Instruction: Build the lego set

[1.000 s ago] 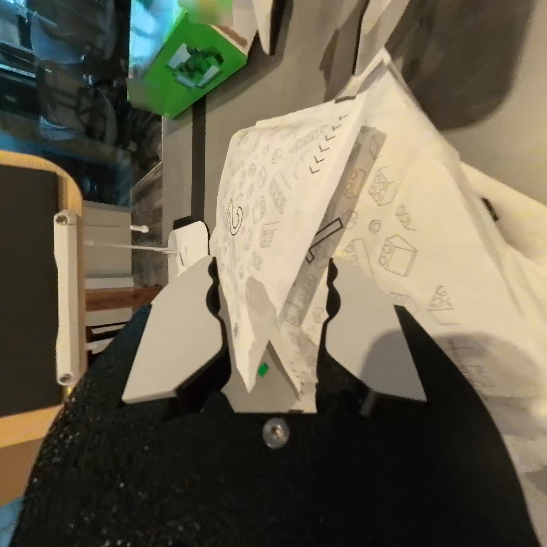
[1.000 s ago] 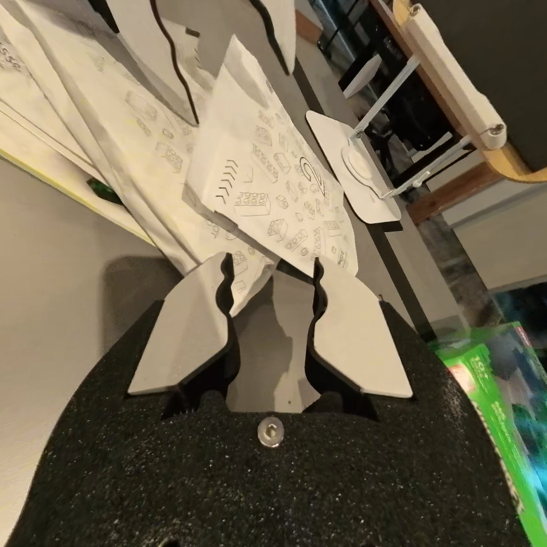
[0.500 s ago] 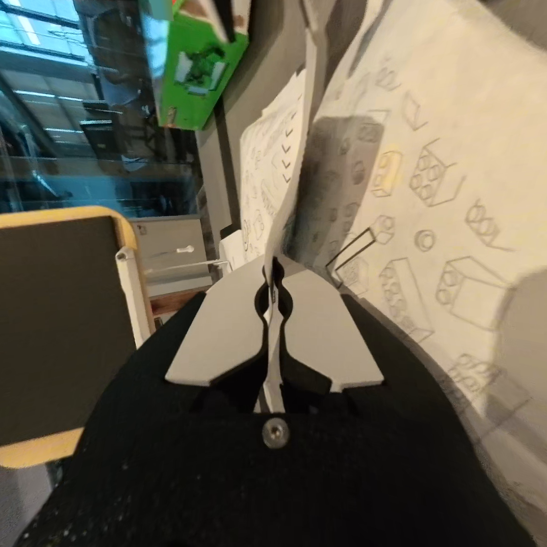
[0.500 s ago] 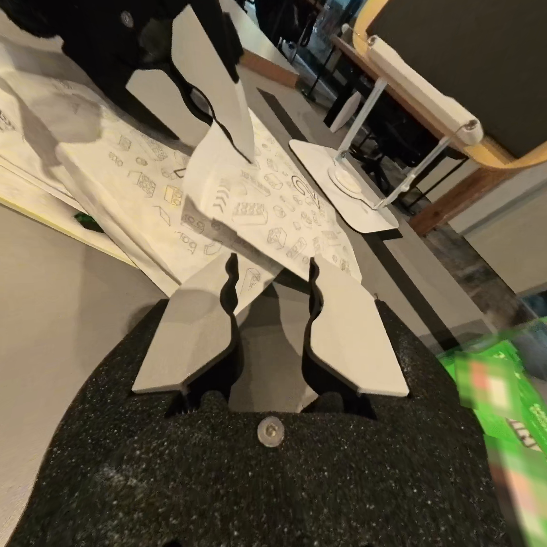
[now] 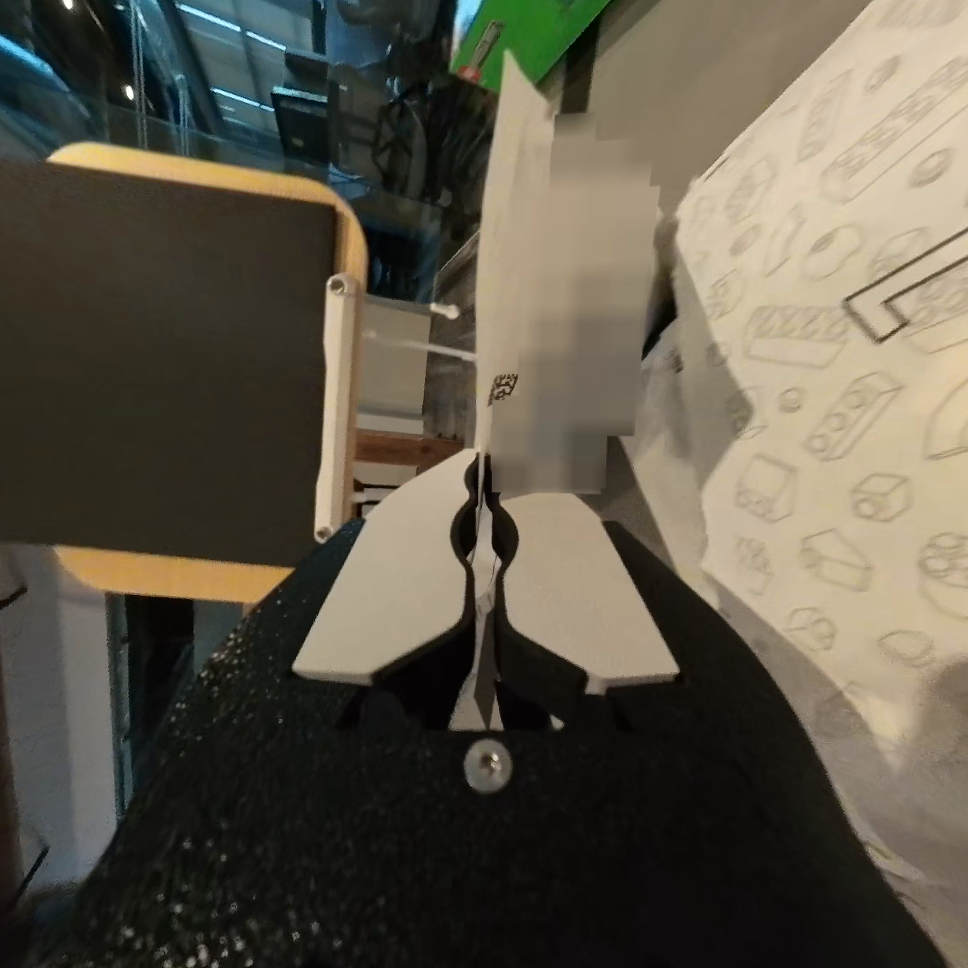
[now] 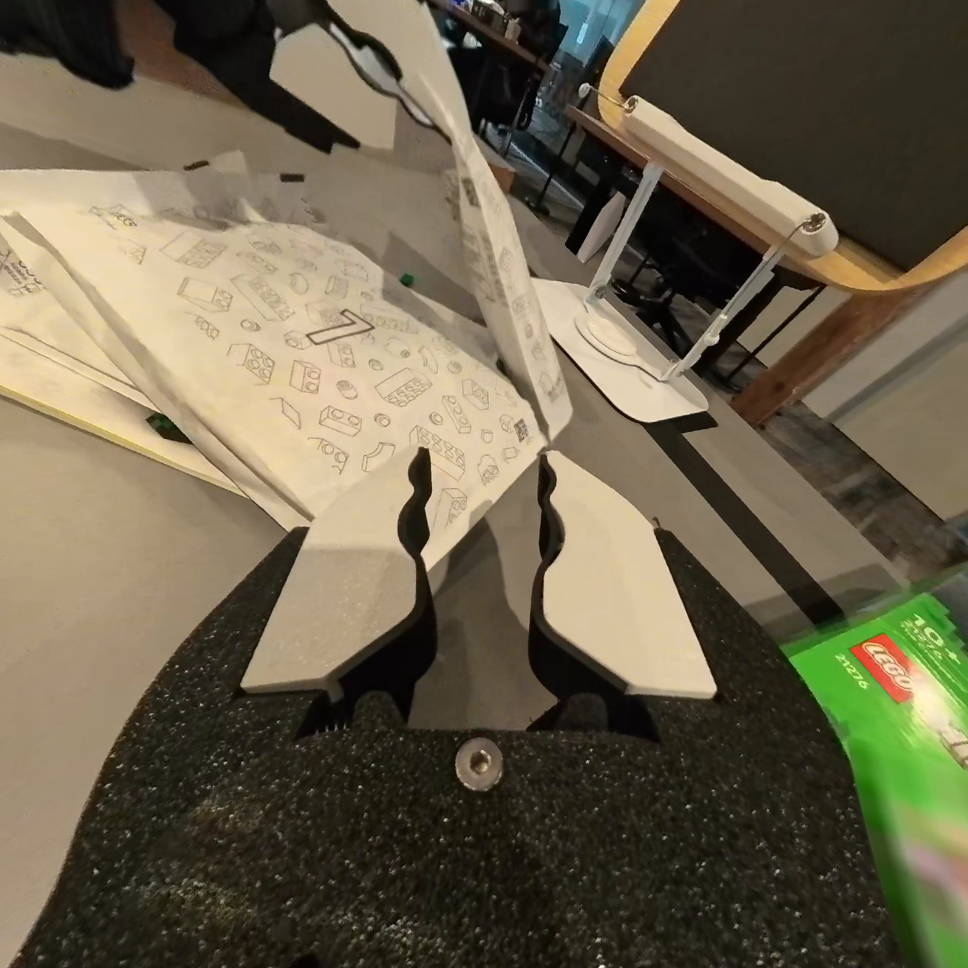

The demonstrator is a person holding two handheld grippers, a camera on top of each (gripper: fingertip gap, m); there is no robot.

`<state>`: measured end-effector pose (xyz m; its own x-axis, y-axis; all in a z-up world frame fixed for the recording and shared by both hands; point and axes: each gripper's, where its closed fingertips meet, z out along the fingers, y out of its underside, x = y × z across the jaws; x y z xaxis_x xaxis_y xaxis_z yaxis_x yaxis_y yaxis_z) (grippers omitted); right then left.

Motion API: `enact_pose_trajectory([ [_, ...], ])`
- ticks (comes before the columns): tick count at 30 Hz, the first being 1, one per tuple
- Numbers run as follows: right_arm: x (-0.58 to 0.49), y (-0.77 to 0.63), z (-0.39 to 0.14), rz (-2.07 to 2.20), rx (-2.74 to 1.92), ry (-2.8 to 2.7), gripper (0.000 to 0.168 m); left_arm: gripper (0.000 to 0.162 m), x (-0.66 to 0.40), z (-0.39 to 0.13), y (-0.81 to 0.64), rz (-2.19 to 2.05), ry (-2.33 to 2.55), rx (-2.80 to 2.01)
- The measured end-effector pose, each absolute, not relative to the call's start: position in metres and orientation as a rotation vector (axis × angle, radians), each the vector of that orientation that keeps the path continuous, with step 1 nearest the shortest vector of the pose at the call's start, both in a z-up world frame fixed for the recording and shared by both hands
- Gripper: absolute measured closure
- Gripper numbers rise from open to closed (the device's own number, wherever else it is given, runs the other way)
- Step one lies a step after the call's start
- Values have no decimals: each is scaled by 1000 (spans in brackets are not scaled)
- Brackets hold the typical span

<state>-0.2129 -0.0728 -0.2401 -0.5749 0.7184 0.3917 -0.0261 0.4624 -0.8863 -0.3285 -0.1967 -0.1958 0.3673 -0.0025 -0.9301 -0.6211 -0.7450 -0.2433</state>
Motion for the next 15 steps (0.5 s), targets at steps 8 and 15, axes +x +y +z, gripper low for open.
enact_pose_trajectory([
  [8,-211,-77,-242,1200,-586,-1915,132,162,-364,-188,-248,1490,413,-2090],
  [15,-213,-79,-243,1215,-598,-1919,134,162,-394,-196,-335,1601,210,-2155],
])
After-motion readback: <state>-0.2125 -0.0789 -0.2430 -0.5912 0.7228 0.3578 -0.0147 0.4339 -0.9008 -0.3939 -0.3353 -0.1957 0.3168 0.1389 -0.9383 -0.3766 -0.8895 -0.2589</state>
